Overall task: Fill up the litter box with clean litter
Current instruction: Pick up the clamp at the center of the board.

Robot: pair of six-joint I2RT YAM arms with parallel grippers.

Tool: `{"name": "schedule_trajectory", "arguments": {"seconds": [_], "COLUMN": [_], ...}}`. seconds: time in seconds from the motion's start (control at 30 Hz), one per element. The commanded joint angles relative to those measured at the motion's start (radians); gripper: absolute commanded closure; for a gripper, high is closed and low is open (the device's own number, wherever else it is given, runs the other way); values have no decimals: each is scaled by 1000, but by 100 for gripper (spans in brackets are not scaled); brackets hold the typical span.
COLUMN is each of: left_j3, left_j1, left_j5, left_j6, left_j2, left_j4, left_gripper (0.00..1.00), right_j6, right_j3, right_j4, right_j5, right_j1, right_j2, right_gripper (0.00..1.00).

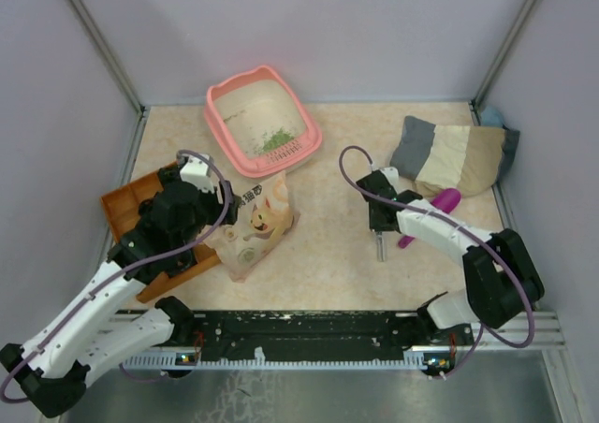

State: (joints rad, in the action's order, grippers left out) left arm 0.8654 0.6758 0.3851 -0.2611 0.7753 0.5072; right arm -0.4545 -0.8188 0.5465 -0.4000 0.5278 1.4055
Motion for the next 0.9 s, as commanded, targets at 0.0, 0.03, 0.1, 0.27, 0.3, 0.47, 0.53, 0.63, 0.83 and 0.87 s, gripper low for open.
{"name": "schedule_trajectory", "arguments": {"seconds": [0.0, 0.03, 0.1, 0.27, 0.3, 0.47, 0.53, 0.63, 0.83, 0.87], "left_j3": [70, 77, 87, 123, 119, 64, 39, 9, -83, -97], "left_j1": [-7, -7, -7, -7, -8, -7, -7, -7, -7, -7], "left_j5": [-89, -110, -162, -360, -410, -629, -689, -776, -933, -948], "left_j6": [9, 8, 11, -23, -41, -124, -154, -210, -347, -376], "left_j2": [14, 16, 25, 68, 72, 73, 73, 71, 75, 74], "left_j4": [-21, -24, -35, -62, -84, -250, -313, -398, -596, -632], "left_gripper": [26, 25, 25, 28, 28, 30, 31, 32, 33, 33], "right_j6": [42, 54, 69, 88, 86, 38, 0, -94, -315, -345], "right_j3": [-18, -19, -21, -29, -31, -60, -59, -43, 44, 55], "right_j4": [-3, -3, -7, -33, -37, -97, -153, -258, -532, -560], "right_j5": [9, 19, 37, 89, 98, 190, 260, 364, 544, 555], "right_j1": [5, 5, 5, 5, 5, 5, 5, 5, 5, 5], "right_j2": [-97, -109, -151, -248, -274, -401, -464, -549, -656, -667], "right_gripper": [100, 100, 100, 100, 100, 100, 100, 100, 100, 100]}}
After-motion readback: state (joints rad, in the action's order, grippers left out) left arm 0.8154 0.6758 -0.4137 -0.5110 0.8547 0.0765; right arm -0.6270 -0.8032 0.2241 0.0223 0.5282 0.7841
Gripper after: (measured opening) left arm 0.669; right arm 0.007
